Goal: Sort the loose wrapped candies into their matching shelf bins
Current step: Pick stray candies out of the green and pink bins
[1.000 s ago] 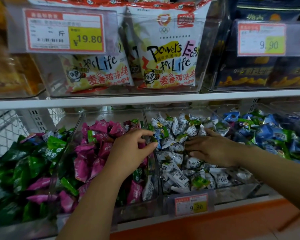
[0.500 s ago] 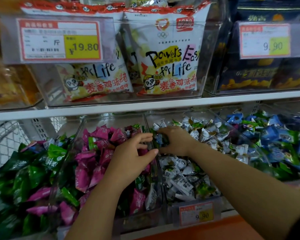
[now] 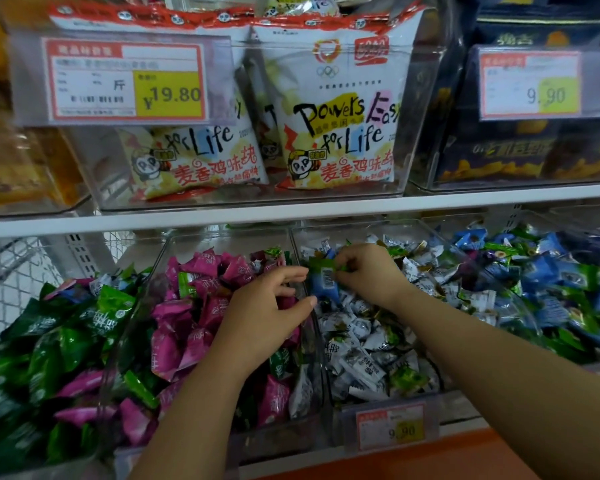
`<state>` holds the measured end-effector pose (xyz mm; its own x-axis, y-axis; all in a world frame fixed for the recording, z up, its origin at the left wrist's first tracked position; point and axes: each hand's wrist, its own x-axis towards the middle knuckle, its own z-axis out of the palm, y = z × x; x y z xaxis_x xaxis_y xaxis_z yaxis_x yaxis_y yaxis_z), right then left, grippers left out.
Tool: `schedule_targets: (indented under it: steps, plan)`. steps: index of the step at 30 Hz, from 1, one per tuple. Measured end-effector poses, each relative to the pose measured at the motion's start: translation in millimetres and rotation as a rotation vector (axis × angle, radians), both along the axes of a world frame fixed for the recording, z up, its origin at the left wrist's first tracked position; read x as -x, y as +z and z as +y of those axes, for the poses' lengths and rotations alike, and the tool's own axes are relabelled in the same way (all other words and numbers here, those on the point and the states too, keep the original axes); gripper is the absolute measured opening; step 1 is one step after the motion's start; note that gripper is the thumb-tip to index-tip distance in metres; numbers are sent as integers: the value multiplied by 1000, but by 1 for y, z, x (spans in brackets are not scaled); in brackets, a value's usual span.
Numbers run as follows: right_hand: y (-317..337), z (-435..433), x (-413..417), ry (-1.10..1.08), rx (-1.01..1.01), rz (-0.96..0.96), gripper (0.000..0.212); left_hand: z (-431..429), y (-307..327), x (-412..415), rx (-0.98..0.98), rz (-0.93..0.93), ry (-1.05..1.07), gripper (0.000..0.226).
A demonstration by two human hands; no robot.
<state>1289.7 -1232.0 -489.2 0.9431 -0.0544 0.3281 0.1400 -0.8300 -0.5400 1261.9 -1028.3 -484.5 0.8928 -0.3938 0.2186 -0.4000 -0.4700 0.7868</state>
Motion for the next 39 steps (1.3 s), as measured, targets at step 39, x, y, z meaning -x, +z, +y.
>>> schedule_targets:
  steps: [39]
  plan:
    - [26, -5, 42, 154, 214, 188, 39, -10, 7, 14, -56, -73, 91, 25]
